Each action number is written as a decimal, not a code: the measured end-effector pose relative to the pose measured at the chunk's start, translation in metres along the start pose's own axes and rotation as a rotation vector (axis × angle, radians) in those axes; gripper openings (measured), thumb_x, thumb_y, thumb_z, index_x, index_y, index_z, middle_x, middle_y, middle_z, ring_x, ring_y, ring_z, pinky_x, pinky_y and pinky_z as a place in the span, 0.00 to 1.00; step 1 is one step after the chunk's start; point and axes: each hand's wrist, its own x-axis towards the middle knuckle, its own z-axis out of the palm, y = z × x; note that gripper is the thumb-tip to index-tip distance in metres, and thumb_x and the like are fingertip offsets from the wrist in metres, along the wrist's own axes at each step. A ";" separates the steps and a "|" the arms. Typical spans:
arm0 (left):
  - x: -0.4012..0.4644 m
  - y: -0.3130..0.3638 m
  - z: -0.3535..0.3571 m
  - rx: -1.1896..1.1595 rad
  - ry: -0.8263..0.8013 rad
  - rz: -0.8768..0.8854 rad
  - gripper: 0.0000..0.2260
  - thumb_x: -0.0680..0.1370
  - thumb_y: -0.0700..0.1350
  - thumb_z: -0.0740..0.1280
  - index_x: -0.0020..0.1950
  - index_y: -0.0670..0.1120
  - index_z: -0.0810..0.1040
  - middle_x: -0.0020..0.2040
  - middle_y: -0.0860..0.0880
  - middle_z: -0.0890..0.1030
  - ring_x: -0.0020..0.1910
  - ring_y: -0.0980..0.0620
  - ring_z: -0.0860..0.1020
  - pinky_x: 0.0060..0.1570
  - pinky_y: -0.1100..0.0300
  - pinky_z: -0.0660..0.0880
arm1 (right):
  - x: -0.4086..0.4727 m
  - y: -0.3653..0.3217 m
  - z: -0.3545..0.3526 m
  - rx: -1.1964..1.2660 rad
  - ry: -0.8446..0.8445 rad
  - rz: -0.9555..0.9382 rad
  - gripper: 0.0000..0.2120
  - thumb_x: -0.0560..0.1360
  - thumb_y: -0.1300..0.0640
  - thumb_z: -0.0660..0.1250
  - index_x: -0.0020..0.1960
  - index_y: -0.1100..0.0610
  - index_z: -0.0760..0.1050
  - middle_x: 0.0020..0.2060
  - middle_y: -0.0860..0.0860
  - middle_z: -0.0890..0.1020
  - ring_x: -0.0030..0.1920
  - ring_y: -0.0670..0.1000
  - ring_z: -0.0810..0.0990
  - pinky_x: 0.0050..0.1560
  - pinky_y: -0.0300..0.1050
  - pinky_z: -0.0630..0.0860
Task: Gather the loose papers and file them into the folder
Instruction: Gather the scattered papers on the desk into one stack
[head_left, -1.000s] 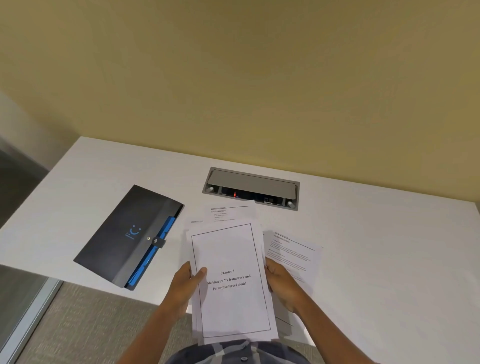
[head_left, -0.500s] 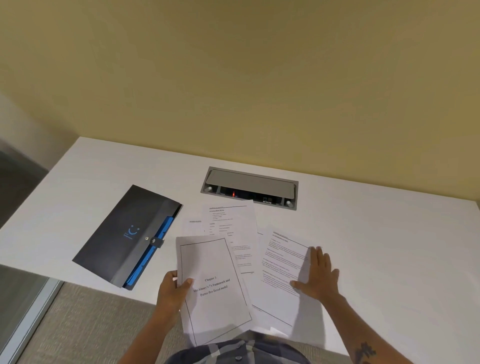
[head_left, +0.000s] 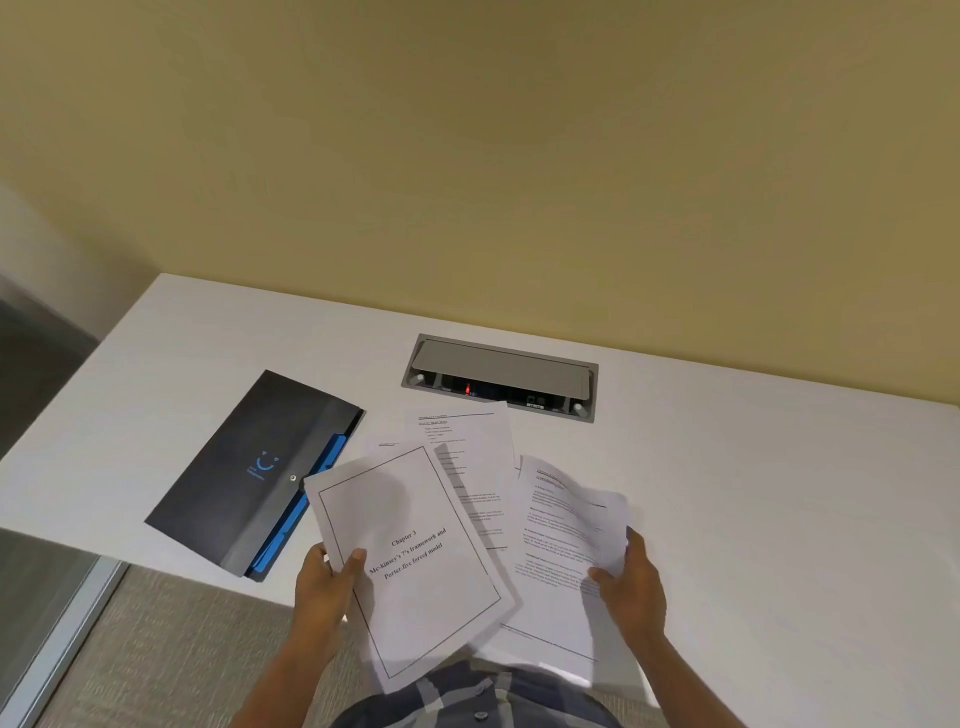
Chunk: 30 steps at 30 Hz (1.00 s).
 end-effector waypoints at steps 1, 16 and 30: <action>0.000 0.001 -0.001 -0.013 -0.004 0.001 0.17 0.80 0.46 0.71 0.66 0.49 0.70 0.58 0.46 0.81 0.59 0.40 0.80 0.62 0.33 0.78 | -0.001 0.003 0.001 0.080 0.019 0.056 0.31 0.74 0.58 0.78 0.73 0.54 0.70 0.56 0.56 0.85 0.52 0.61 0.85 0.43 0.45 0.78; 0.014 0.033 -0.013 -0.305 -0.294 -0.021 0.21 0.73 0.49 0.75 0.65 0.56 0.78 0.58 0.49 0.88 0.55 0.43 0.88 0.56 0.35 0.83 | 0.013 -0.049 -0.090 0.364 0.162 -0.129 0.07 0.80 0.56 0.71 0.43 0.53 0.79 0.37 0.46 0.84 0.33 0.37 0.79 0.31 0.29 0.72; 0.006 0.039 -0.016 -0.148 -0.468 -0.062 0.16 0.81 0.43 0.70 0.69 0.46 0.77 0.60 0.47 0.87 0.59 0.47 0.86 0.57 0.50 0.83 | -0.038 -0.138 0.021 0.631 -0.622 -0.197 0.12 0.83 0.50 0.68 0.64 0.47 0.83 0.60 0.48 0.87 0.62 0.51 0.86 0.66 0.56 0.80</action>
